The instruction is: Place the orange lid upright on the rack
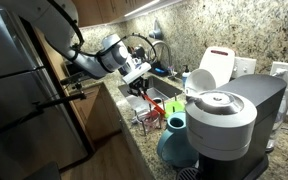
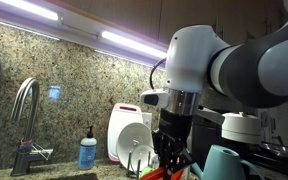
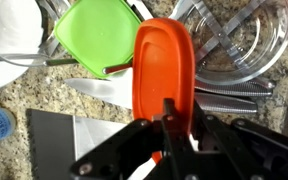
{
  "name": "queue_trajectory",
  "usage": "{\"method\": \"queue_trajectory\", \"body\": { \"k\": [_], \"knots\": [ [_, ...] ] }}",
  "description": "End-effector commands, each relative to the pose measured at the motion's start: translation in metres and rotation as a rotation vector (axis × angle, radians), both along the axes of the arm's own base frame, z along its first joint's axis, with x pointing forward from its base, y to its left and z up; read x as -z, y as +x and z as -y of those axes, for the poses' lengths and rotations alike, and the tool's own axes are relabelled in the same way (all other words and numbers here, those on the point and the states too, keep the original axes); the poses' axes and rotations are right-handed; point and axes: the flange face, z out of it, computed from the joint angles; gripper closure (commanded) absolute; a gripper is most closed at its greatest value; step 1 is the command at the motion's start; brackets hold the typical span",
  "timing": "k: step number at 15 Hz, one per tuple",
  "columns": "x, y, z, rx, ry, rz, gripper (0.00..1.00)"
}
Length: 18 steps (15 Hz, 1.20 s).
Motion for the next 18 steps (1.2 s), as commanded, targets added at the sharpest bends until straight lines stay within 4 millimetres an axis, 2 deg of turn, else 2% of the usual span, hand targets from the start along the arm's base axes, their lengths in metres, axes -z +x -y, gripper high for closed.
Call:
{"method": "queue_trajectory", "body": {
  "k": [1,5,7,10,16,18],
  "knots": [
    [-0.021,0.004,0.013,0.053,0.164,0.001,0.96],
    [-0.042,0.011,0.036,0.153,0.371,0.041,0.95],
    [-0.048,0.013,0.045,0.206,0.421,0.069,0.95],
    [-0.052,0.011,0.056,0.264,0.510,0.113,0.96],
    [-0.057,-0.001,0.073,0.338,0.846,0.194,0.96],
    [-0.055,-0.007,0.081,0.329,0.894,0.184,0.96]
  ]
}}
